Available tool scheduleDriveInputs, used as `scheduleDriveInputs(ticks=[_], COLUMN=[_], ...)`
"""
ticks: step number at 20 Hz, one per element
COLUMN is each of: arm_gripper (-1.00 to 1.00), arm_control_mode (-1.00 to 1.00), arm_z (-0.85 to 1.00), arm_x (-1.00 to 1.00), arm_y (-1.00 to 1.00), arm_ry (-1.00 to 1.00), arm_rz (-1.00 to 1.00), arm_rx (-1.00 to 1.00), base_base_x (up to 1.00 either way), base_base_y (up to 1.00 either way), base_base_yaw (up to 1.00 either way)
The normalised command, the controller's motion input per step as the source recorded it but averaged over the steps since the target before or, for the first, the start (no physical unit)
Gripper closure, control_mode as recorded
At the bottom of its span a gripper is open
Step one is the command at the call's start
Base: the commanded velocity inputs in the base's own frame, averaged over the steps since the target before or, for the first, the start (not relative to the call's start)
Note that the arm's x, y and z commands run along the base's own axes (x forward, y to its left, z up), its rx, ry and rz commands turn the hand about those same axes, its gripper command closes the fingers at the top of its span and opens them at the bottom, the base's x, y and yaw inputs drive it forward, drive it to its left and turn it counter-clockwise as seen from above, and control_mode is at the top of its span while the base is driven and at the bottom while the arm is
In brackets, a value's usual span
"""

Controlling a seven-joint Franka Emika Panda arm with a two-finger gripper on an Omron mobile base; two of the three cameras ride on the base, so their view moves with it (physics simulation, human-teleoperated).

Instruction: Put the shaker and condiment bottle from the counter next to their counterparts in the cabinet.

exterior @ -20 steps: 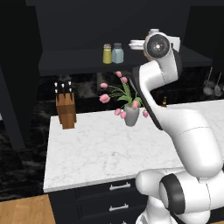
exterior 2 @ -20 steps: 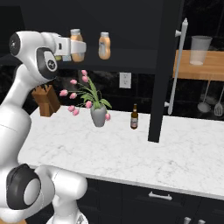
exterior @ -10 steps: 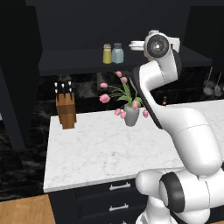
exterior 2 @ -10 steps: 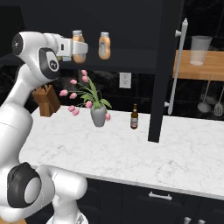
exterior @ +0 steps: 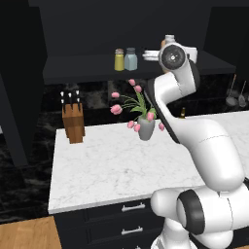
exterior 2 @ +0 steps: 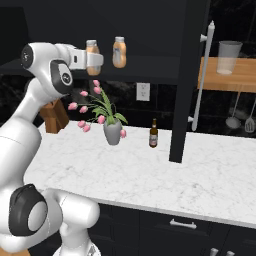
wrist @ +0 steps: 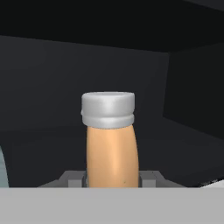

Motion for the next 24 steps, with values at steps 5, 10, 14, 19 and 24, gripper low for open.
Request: scheduleDriveInputs(ticks=[5, 10, 14, 19, 24], arm_gripper=[1.00, 1.00, 1.00, 1.00, 1.00], arm_control_mode=[-1.00, -1.00, -1.00, -1.00, -1.00], arm_z=[-0.09, -0.01, -0.01, -0.08, -0.06], arm_x=[0.12, 0.13, 0.16, 0.15, 0.18], arm_y=[0.00, 0.00, 0.00, 0.00, 0.00], arm_ry=[0.00, 0.00, 0.00, 0.00, 0.00], arm_rz=[0.00, 0.00, 0.00, 0.00, 0.00], arm_rx=[0.00, 0.00, 0.00, 0.00, 0.00], base_base_x=[0.00, 0.00, 0.00, 0.00, 0.00], base_base_y=[0.00, 0.00, 0.00, 0.00, 0.00], base_base_yaw=[0.00, 0.00, 0.00, 0.00, 0.00])
